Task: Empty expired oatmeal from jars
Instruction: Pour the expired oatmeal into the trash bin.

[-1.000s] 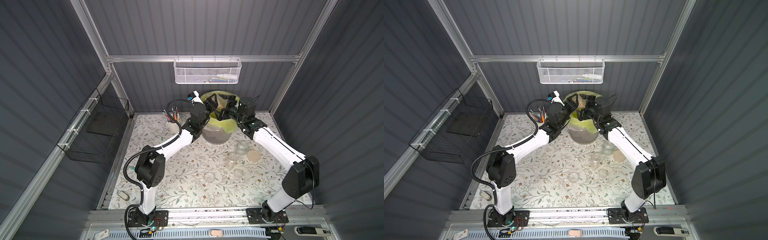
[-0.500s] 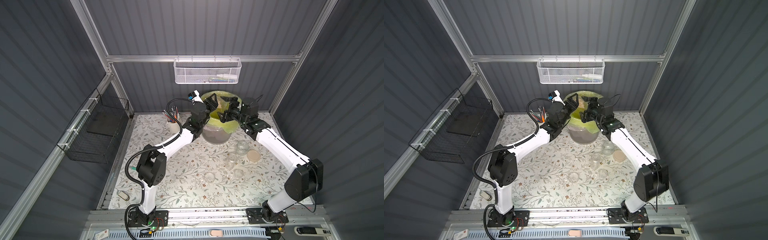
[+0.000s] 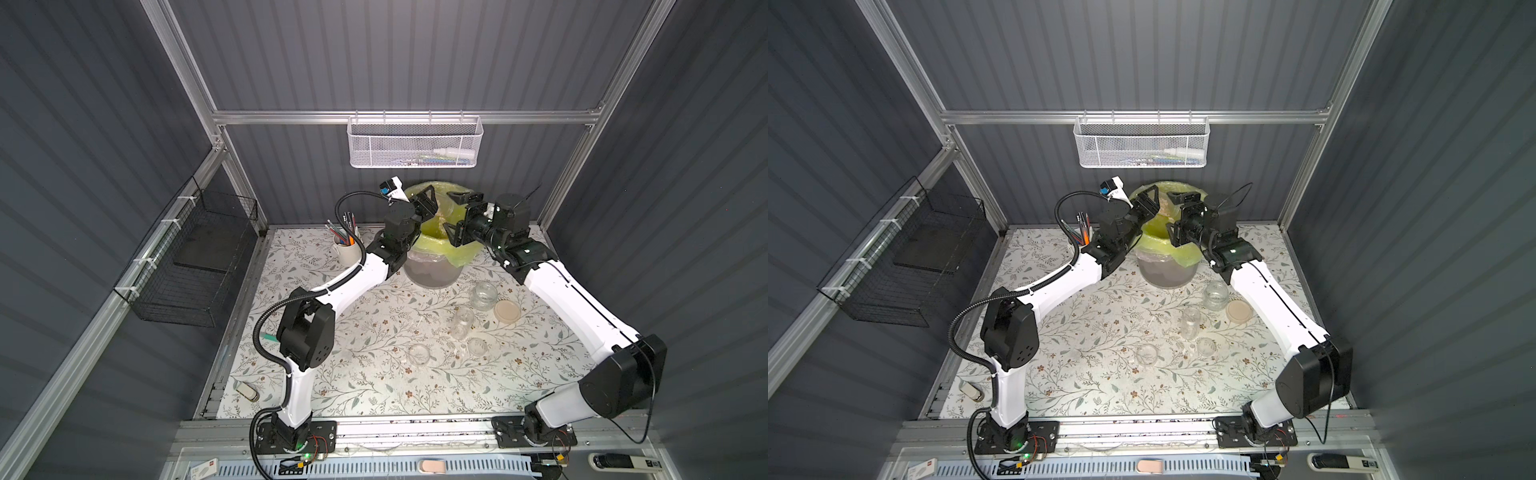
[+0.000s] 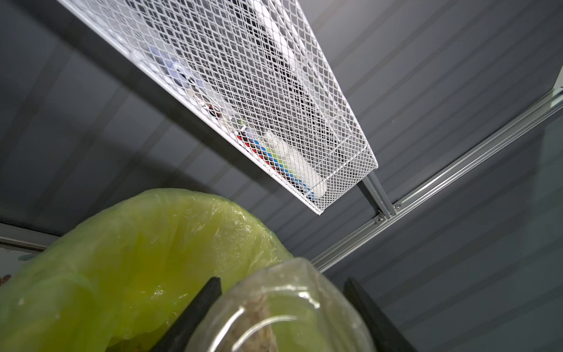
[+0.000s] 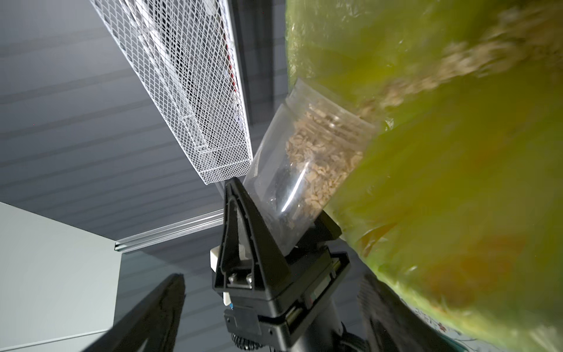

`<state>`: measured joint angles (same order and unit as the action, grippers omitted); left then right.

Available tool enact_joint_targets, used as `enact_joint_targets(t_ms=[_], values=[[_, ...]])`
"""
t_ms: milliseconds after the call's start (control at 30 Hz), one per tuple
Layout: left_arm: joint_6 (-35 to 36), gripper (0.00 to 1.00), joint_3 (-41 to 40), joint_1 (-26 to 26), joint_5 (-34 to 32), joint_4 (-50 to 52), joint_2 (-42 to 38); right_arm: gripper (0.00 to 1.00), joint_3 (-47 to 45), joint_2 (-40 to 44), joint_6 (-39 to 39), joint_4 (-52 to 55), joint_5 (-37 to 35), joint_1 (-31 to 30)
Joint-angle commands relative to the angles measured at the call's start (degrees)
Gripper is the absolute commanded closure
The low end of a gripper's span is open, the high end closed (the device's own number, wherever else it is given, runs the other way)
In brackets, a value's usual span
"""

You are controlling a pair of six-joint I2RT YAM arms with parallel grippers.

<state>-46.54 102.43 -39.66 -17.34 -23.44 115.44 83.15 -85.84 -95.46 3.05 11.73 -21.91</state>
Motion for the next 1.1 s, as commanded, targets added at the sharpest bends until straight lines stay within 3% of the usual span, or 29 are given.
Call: enact_joint_targets(t_ms=[0,733,1067], values=[[3.1,0.78,3.1,0.2,0.6,0.5,0.4,0.10,1.2,1.6,3.4,3.5,-1.9,0.4],[19.8,0.78,13.1,0.3,7.8,15.6,3.6,0.03,-5.0,13.4,12.8,9.2,-1.9,8.4],[35.4,0.78,20.5,0.4,12.2,30.8,4.5,0.01,-9.1,18.9,18.4,12.8,0.1,12.0]])
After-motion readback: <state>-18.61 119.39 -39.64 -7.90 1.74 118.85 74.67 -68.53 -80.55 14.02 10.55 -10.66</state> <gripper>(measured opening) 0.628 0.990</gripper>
